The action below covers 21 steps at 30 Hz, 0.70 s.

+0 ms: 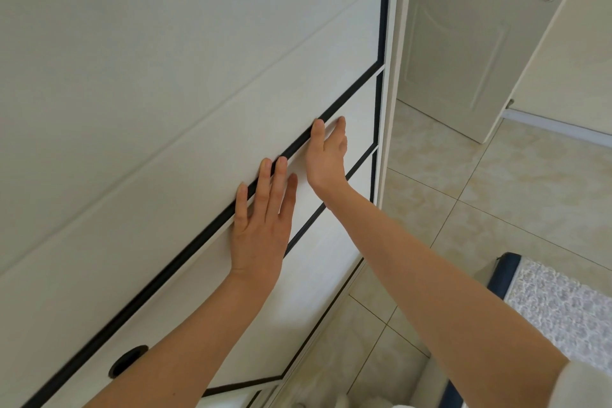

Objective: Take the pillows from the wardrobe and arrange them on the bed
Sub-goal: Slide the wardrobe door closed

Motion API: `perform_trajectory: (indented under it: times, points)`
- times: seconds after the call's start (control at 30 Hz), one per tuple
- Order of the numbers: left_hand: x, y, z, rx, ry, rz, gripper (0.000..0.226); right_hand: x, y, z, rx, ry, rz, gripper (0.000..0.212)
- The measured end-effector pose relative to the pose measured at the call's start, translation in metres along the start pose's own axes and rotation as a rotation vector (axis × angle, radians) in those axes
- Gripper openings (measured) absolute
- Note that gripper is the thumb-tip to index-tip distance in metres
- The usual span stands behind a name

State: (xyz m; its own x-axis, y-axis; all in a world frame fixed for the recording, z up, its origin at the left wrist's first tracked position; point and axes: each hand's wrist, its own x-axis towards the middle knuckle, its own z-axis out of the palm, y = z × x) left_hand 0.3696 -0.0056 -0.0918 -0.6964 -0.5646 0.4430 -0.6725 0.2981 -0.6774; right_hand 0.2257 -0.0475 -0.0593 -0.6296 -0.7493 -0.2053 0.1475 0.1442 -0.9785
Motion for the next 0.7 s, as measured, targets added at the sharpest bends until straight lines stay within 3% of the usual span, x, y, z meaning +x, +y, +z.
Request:
perform_trajectory:
  times: [0.23,0.37,0.57,0.7]
  points:
    - [0.001,-0.002,-0.015,-0.069,-0.099,0.003,0.074,-0.002,-0.001,-0.006,0.026,-0.006,-0.012,0.070]
    - [0.001,-0.011,-0.026,-0.226,-0.177,0.011,0.044,-0.006,-0.005,-0.016,-0.116,-0.014,-0.048,0.074]
    - [-0.008,-0.023,-0.040,-0.580,-0.098,0.084,0.048,-0.032,-0.005,-0.034,-0.295,-0.029,-0.070,0.064]
    - [-0.048,-0.031,-0.043,-0.848,0.000,0.125,0.027,-0.073,0.021,-0.048,-0.423,-0.032,-0.160,0.053]
